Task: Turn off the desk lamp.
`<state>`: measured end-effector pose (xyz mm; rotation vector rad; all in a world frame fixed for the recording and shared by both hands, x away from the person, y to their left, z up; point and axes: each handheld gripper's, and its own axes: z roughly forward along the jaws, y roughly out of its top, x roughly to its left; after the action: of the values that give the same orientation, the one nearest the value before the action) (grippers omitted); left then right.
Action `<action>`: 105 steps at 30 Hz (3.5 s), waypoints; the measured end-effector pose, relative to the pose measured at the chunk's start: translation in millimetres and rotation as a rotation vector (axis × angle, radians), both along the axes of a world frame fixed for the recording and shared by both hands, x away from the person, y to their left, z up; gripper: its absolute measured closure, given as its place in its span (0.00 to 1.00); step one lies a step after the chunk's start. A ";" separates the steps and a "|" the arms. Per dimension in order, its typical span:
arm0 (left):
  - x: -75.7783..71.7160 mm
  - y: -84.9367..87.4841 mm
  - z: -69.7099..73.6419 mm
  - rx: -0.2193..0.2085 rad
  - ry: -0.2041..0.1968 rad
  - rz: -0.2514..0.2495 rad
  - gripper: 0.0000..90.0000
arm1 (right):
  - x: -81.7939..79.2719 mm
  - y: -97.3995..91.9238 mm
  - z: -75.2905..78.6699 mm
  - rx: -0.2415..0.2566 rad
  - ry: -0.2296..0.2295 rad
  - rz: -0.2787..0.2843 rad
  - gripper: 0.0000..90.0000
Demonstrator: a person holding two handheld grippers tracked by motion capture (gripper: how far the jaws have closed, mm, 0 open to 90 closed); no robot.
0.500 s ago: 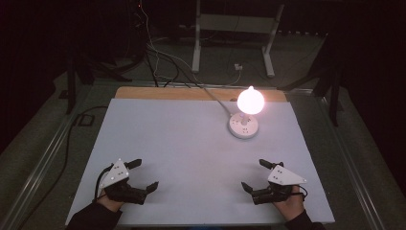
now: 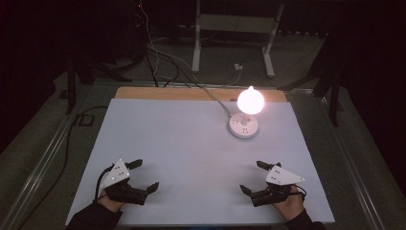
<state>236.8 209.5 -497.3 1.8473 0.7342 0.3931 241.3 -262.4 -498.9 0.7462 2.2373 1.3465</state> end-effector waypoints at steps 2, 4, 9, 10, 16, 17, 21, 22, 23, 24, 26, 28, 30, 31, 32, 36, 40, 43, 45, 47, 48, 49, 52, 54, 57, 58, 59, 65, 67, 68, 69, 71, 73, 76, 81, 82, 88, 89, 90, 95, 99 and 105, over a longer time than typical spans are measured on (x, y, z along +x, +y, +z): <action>0.2 0.5 0.2 -0.012 -0.002 0.002 0.00 | 0.2 0.5 0.0 0.002 0.011 0.002 0.00; 0.1 0.5 -0.3 -0.004 0.003 0.004 0.00 | 1.0 0.4 -0.1 0.003 0.019 0.005 0.00; 0.0 0.2 0.2 -0.004 0.000 0.004 0.00 | -0.5 3.3 1.9 -0.006 0.043 0.023 0.00; 0.2 -0.1 -0.4 -0.001 0.003 0.004 0.00 | -1.3 4.4 2.5 -0.006 0.044 0.024 0.00; 0.0 0.4 -0.4 -0.002 0.002 0.005 0.00 | -1.6 7.7 7.7 0.007 0.070 0.046 0.00; 0.1 0.5 -0.2 0.000 0.003 0.006 0.00 | -1.5 7.9 8.6 0.011 0.073 0.048 0.00; 0.0 0.5 -0.3 -0.004 0.003 0.008 0.00 | -1.1 8.3 13.9 0.029 0.071 0.049 0.00; -0.1 0.4 -0.4 -0.002 0.002 0.007 0.00 | -1.0 8.4 15.6 0.033 0.069 0.050 0.00; -0.1 0.4 -0.4 -0.002 0.002 0.007 0.00 | -1.1 8.7 17.4 0.035 0.067 0.050 0.00; -0.2 0.5 0.0 -0.003 0.000 0.007 0.00 | -0.9 8.9 19.1 0.038 0.061 0.052 0.00; 0.1 0.3 -0.3 -0.008 0.004 0.009 0.00 | -0.3 9.0 22.1 0.044 0.050 0.049 0.00; 0.4 0.3 -0.7 -0.001 0.005 0.008 0.00 | 0.8 8.1 25.0 0.076 0.047 0.043 0.00; 0.6 0.4 -0.6 -0.004 0.005 0.008 0.00 | 1.9 7.5 28.1 0.082 0.038 0.034 0.00; 0.7 0.4 -0.7 -0.006 0.006 0.008 0.00 | 2.4 6.9 29.5 0.087 0.031 0.029 0.00; 0.6 0.4 -0.8 -0.004 0.006 0.008 0.00 | 3.3 6.4 30.7 0.092 0.031 0.025 0.00; 0.7 0.3 -0.8 -0.004 0.004 0.007 0.00 | 6.6 4.5 34.9 0.102 0.020 0.012 0.00; 0.5 0.0 -0.9 -0.001 0.004 0.007 0.00 | 10.1 3.3 39.0 0.100 -0.005 0.002 0.00; 0.7 0.0 -0.8 -0.005 0.005 0.008 0.00 | 13.0 1.9 42.9 0.107 -0.021 -0.013 0.00; 0.7 0.1 -1.1 -0.004 0.007 0.007 0.00 | 15.5 0.4 45.5 0.118 -0.023 -0.024 0.00; 0.8 0.4 -0.8 -0.009 0.006 0.005 0.00 | 18.2 -1.3 47.8 0.125 -0.035 -0.037 0.00; 0.9 0.5 -0.7 -0.012 0.007 0.006 0.00 | 19.7 -2.1 48.6 0.126 -0.038 -0.044 0.00; 0.9 0.6 -0.7 -0.009 0.008 0.006 0.00 | 21.5 -2.7 49.1 0.122 -0.046 -0.048 0.00; 0.8 0.6 -0.9 -0.008 0.009 0.006 0.00 | 24.9 -3.1 49.6 0.117 -0.051 -0.054 0.00; 1.2 0.8 -0.6 -0.016 0.010 0.006 0.00 | 31.2 -3.1 51.2 0.109 -0.068 -0.068 0.00; 0.8 1.0 -0.7 -0.008 0.009 0.007 0.00 | 38.2 -3.5 53.6 0.109 -0.075 -0.086 0.00; 0.7 1.0 -0.5 -0.010 0.007 0.008 0.00 | 40.3 -3.9 54.6 0.111 -0.080 -0.091 0.00; 0.6 1.1 -0.4 -0.017 0.006 0.007 0.00 | 42.5 -4.6 55.5 0.115 -0.081 -0.093 0.00; 0.5 1.4 -0.1 -0.020 0.007 0.010 0.00 | 52.5 -7.2 59.1 0.131 -0.087 -0.134 0.00; 0.5 1.5 -0.2 -0.020 0.011 0.011 0.00 | 56.4 -8.2 58.3 0.129 -0.084 -0.151 0.00; 0.4 1.5 -0.4 -0.018 0.010 0.010 0.00 | 58.2 -9.1 57.7 0.131 -0.081 -0.160 0.00; 0.4 1.5 -0.3 -0.018 0.010 0.009 0.00 | 60.2 -9.8 57.0 0.133 -0.078 -0.171 0.00; 0.5 1.5 0.0 -0.022 0.008 0.009 0.00 | 63.8 -11.2 55.8 0.135 -0.068 -0.180 0.00; 0.5 1.2 -0.3 -0.018 0.010 0.008 0.00 | 67.5 -12.6 54.7 0.133 -0.058 -0.192 0.00; 0.3 1.1 -0.1 -0.018 0.008 0.006 0.00 | 73.0 -14.3 53.4 0.123 -0.043 -0.202 0.00; -0.1 0.7 -0.1 -0.014 0.010 0.005 0.00 | 82.0 -16.2 51.1 0.126 -0.018 -0.215 0.00; -0.1 0.8 0.1 -0.015 0.006 0.004 0.00 | 83.8 -16.4 50.6 0.125 -0.019 -0.215 0.00; 0.0 0.5 -0.1 -0.017 0.009 0.006 0.00 | 94.7 -18.4 47.2 0.118 -0.014 -0.240 0.00; 0.1 0.6 0.0 -0.018 0.009 0.005 0.00 | 96.9 -19.1 46.7 0.120 -0.008 -0.242 0.00; 0.0 0.6 -0.1 -0.017 0.010 0.006 0.00 | 98.7 -19.2 46.0 0.116 -0.007 -0.249 0.00; 0.1 0.8 0.2 -0.018 0.009 0.006 0.00 | 107.3 -20.8 43.7 0.122 0.001 -0.271 0.00; -0.2 0.7 0.0 -0.015 0.011 0.007 0.00 | 116.4 -23.1 41.9 0.145 0.013 -0.317 0.00; 0.1 1.0 0.1 -0.017 0.012 0.007 0.00 | 127.3 -26.7 39.5 0.174 -0.007 -0.374 0.04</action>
<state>236.9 210.5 -497.2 1.8325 0.7506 0.3799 368.6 -289.1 -459.4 1.1523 1.8688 1.3575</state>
